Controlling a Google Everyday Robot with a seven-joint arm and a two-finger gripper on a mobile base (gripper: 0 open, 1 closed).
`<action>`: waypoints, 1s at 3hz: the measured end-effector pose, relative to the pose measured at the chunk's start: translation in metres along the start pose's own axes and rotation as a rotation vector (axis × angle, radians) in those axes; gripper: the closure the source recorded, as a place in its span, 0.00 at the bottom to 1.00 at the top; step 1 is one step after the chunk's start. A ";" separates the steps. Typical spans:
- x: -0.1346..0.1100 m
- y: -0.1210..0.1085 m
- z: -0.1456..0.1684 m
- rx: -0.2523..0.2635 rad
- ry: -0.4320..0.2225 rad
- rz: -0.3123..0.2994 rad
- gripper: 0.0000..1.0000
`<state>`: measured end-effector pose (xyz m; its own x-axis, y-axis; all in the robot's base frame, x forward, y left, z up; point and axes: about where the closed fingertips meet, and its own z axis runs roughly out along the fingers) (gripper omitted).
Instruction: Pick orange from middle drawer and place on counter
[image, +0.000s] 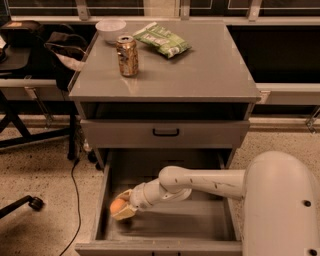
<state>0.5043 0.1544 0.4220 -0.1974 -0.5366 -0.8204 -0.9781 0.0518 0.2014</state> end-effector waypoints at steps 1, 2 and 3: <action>-0.011 0.000 -0.034 -0.026 -0.008 -0.031 1.00; -0.022 0.002 -0.070 -0.046 -0.002 -0.057 1.00; -0.041 0.014 -0.110 -0.051 -0.025 -0.083 1.00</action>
Offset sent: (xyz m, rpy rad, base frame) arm 0.0120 -0.0809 0.0929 0.0131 -0.0430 0.1016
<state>0.5063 0.0846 0.5167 -0.1176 -0.5164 -0.8482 -0.9867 -0.0357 0.1585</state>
